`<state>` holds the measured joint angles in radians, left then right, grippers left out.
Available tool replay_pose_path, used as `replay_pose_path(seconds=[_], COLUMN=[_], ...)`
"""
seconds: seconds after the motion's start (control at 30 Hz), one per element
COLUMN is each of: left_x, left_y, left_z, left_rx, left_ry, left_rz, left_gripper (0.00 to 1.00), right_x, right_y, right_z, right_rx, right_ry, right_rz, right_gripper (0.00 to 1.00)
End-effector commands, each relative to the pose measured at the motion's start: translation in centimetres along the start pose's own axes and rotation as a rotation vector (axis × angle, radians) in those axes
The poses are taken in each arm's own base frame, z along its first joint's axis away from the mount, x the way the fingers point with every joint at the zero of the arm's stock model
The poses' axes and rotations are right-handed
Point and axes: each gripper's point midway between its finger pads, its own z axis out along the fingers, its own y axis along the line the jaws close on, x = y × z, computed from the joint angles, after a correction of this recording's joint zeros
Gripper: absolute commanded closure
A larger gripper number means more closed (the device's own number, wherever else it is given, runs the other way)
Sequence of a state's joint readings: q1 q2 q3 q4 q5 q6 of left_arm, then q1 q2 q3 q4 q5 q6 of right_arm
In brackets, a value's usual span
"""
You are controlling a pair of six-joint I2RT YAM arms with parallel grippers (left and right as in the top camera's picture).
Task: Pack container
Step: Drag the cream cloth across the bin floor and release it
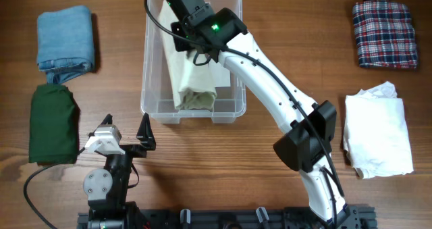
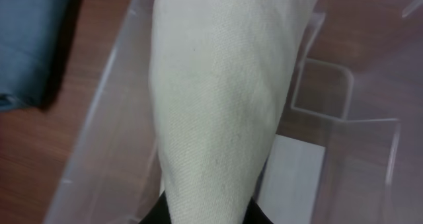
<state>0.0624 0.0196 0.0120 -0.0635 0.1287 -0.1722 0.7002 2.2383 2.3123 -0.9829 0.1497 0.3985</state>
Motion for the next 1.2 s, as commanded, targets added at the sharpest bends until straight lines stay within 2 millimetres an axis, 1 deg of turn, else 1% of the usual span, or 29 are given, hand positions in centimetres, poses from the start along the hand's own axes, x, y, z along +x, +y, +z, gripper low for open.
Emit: replay_pose_path(seconds=[0.0,0.1,0.17,0.33,0.43,0.67,0.83,0.93,1.17], left_x=[0.2,0.2,0.2,0.2,0.2,0.2,0.2,0.2,0.2], left_y=[0.3,0.3,0.3,0.3,0.3,0.3,0.3,0.3,0.3], left_z=[0.0,0.0,0.0,0.0,0.0,0.0,0.0,0.0,0.0], left_rx=[-0.011,-0.011,-0.011,-0.011,-0.011,-0.011,-0.011,-0.011,-0.011], left_ry=[0.003,0.003,0.003,0.003,0.003,0.003,0.003,0.003,0.003], left_rz=[0.007,0.007,0.007,0.007,0.007,0.007,0.007,0.007,0.007], left_gripper=[0.00,0.00,0.00,0.00,0.00,0.00,0.00,0.00,0.00], right_x=[-4.2,-5.9,-6.6,-7.7,-7.4,-5.5,-4.8,-4.2,-3.9], right_y=[0.8,1.4,1.4,1.7,1.6,1.2,1.2,1.3,0.9], right_z=[-4.1,-4.5,-4.7,-4.9,-4.5,-2.4,-1.3,-0.1,0.5], right_rx=[-0.067,-0.105,-0.117,-0.141,-0.136,-0.109,-0.101,-0.097,-0.072], right_ry=[-0.140,-0.204,-0.231,-0.272,-0.263,-0.207,-0.185,-0.162,-0.157], right_rz=[0.154,0.221,0.260,0.325,0.339,0.349,0.345,0.341,0.313], right_gripper=[0.96,0.96,0.96,0.96,0.96,0.96,0.96,0.96,0.96])
